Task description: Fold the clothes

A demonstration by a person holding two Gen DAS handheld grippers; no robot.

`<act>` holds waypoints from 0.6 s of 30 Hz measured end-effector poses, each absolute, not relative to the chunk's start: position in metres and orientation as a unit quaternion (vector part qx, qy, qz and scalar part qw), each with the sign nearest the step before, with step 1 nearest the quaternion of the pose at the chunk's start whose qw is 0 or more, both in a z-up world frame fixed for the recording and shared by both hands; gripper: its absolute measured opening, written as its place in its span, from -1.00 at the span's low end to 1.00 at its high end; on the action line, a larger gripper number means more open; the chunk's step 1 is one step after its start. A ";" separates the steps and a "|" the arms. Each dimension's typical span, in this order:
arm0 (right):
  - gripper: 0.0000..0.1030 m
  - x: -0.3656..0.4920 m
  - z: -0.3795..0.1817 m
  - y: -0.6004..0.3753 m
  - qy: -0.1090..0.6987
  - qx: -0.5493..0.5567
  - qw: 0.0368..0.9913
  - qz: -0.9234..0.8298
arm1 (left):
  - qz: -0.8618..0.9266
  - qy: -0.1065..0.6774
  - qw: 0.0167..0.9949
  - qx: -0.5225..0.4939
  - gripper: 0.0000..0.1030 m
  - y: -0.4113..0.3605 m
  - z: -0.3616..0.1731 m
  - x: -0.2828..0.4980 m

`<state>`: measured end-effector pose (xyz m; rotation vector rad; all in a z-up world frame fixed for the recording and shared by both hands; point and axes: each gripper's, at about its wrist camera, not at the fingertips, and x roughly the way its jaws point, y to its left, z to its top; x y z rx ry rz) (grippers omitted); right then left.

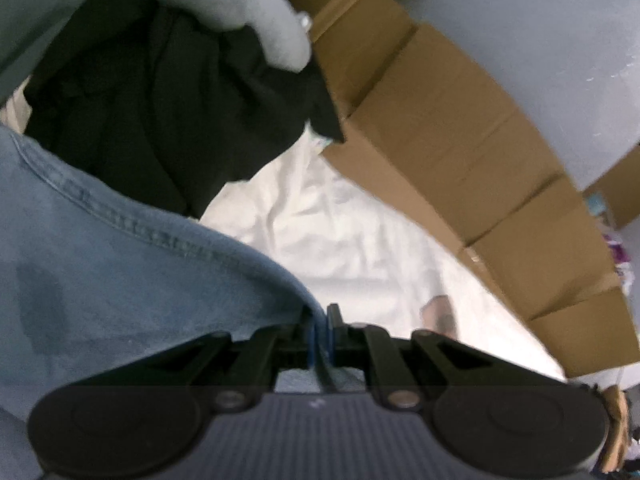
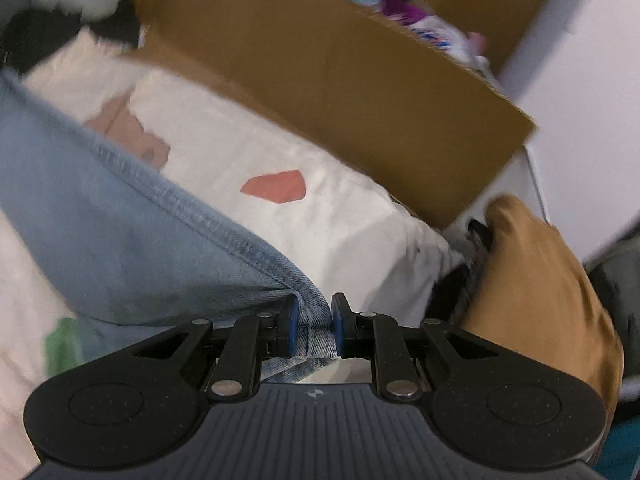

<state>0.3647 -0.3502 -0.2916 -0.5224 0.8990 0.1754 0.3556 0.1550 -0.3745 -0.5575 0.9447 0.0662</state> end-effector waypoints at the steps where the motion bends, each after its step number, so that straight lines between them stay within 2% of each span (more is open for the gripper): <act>1: -0.68 0.373 -0.298 -0.346 0.432 -0.277 0.853 0.095 | 0.035 0.455 0.851 -0.258 -0.88 0.154 -0.379 0.363; 5: -0.68 0.403 -0.316 -0.335 0.441 -0.334 0.825 0.120 | 0.053 0.465 0.844 -0.261 -0.88 0.158 -0.396 0.384; 12: -0.68 0.448 -0.320 -0.322 0.428 -0.337 0.833 0.095 | 0.070 0.457 0.844 -0.274 -0.88 0.169 -0.404 0.400; 18: -0.67 0.479 -0.327 -0.317 0.426 -0.358 0.828 0.065 | 0.035 0.500 0.832 -0.238 -0.53 0.180 -0.384 0.398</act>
